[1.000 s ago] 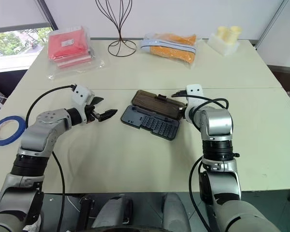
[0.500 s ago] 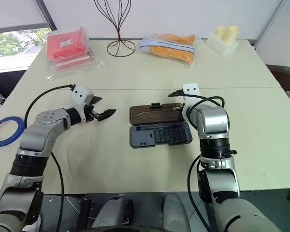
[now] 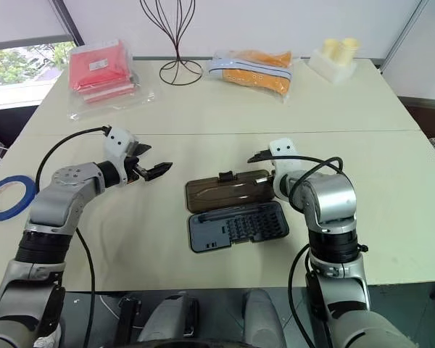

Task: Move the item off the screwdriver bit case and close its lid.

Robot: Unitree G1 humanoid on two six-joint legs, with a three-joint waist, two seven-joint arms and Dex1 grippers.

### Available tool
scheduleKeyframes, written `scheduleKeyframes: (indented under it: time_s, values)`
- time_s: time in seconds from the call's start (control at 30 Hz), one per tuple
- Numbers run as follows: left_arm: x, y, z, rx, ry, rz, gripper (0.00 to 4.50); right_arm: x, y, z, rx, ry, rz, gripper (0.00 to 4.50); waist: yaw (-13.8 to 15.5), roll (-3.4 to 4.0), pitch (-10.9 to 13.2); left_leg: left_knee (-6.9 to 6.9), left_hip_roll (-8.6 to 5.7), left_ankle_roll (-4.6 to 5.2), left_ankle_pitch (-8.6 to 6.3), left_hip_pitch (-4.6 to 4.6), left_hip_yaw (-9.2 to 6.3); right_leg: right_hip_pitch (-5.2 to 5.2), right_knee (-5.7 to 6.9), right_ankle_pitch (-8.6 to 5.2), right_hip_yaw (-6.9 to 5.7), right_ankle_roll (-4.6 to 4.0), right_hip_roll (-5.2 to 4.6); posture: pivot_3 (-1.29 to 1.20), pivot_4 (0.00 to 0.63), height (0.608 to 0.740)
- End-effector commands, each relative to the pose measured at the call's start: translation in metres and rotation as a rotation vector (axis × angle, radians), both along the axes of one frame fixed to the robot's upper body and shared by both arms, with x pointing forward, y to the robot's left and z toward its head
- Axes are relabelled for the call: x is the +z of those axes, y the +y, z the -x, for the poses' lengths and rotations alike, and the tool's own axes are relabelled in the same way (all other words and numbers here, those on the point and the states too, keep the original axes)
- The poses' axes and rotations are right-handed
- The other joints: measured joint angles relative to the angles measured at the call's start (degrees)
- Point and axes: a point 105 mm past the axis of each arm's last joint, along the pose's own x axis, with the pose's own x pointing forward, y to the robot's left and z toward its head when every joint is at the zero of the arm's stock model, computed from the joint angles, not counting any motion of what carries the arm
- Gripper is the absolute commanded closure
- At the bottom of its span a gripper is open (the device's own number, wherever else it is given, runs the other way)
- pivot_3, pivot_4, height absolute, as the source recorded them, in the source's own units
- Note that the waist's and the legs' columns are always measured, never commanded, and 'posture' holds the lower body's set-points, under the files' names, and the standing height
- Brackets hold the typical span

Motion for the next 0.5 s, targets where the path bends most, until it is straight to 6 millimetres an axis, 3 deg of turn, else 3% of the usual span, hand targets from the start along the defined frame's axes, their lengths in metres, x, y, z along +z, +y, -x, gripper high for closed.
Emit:
scheduleKeyframes:
  time_s: [0.03, 0.2, 0.5]
  values:
    - [0.013, -0.002, -0.001, -0.015, -0.054, -0.009, 0.0, 0.011, 0.003, 0.003, 0.026, -0.05, -0.008, 4.45, -0.01, 0.0, 0.0, 0.0, 0.0, 0.0, 0.0, 0.0, 0.0, 0.0, 0.0, 0.0, 0.0, 0.0, 0.0, 0.0, 0.15, 0.74]
    - [0.014, -0.001, -0.001, -0.013, -0.055, -0.012, 0.0, 0.011, -0.001, 0.006, 0.019, -0.051, -0.023, 4.45, 0.04, 0.0, 0.0, 0.0, 0.0, 0.0, 0.0, 0.0, 0.0, 0.0, 0.0, 0.0, 0.0, 0.0, 0.0, 0.0, 0.15, 0.74]
    - [0.014, 0.001, 0.0, -0.007, -0.056, -0.017, 0.0, -0.007, -0.013, 0.025, 0.013, 0.013, -0.047, 4.45, 0.18, -0.01, 0.0, 0.0, 0.0, 0.01, 0.0, 0.0, -0.01, 0.01, -0.04, 0.0, 0.01, 0.0, -0.01, 0.0, 0.15, 0.74]
